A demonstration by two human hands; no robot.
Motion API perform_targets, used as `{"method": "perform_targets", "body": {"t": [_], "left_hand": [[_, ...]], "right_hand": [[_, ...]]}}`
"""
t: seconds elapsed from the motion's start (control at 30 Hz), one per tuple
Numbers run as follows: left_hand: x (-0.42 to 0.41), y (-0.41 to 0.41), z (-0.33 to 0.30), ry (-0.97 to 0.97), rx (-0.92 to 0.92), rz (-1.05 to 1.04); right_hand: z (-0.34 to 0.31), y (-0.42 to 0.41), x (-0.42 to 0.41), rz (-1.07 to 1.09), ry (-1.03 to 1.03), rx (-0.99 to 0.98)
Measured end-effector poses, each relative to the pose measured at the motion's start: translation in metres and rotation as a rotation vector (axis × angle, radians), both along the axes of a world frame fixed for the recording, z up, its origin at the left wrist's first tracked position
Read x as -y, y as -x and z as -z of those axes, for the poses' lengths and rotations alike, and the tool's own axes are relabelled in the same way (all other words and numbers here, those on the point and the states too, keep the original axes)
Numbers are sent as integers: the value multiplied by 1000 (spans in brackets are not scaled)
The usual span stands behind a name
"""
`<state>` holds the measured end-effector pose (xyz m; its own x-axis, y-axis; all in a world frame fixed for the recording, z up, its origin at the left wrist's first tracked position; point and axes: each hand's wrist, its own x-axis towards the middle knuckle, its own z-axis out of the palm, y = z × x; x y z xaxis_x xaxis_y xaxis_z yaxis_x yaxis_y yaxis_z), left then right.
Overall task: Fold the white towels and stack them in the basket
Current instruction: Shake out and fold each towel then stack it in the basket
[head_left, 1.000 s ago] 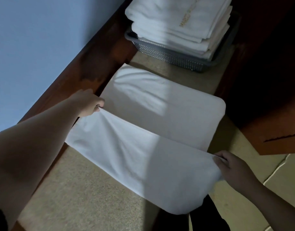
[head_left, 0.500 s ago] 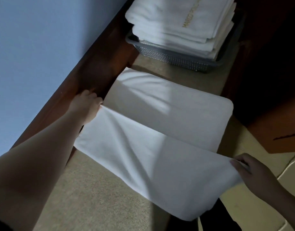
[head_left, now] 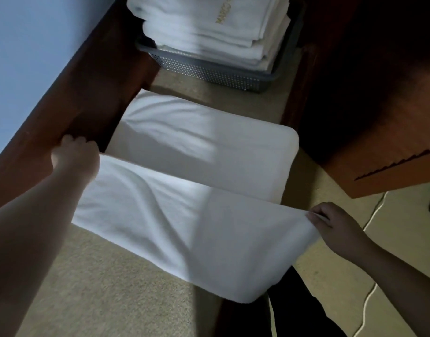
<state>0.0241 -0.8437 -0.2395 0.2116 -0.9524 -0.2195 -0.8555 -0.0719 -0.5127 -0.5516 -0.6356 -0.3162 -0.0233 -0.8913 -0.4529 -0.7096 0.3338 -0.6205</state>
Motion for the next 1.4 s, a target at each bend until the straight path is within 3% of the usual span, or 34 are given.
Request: {"method": "perform_targets", "body": {"t": [0.13, 0.23, 0.33, 0.53, 0.63, 0.73, 0.8, 0.93, 1.0, 1.23, 1.4], "left_hand": [[3, 9, -3, 71, -96, -79], [-15, 24, 2, 167, -310, -180], [-61, 51, 11, 181, -476, -261], [-183, 39, 71, 54, -611, -419], [-210, 23, 89, 106, -637, -489], [-209, 20, 92, 163, -614, -513], [-198, 20, 84, 145, -580, -531], [-188, 25, 89, 19, -533, -309], [-194, 28, 97, 45, -557, -316], [-196, 29, 97, 156, -633, -478], [-215, 57, 67, 306, -550, -919]], "right_hand": [[-1, -4, 0, 13, 44, -19], [3, -7, -5, 36, -38, -50], [-3, -27, -17, -10, 6, -123], [-22, -111, -54, -512, 213, -62], [-3, -151, -72, -843, 392, -169], [10, -176, -87, -970, 458, -289], [15, -182, -95, -977, 488, -347], [20, -188, -108, -940, 496, -418], [22, -190, -114, -923, 492, -421], [24, -196, -125, -990, 529, -496], [-7, -214, -125, -743, 533, -435]]}}
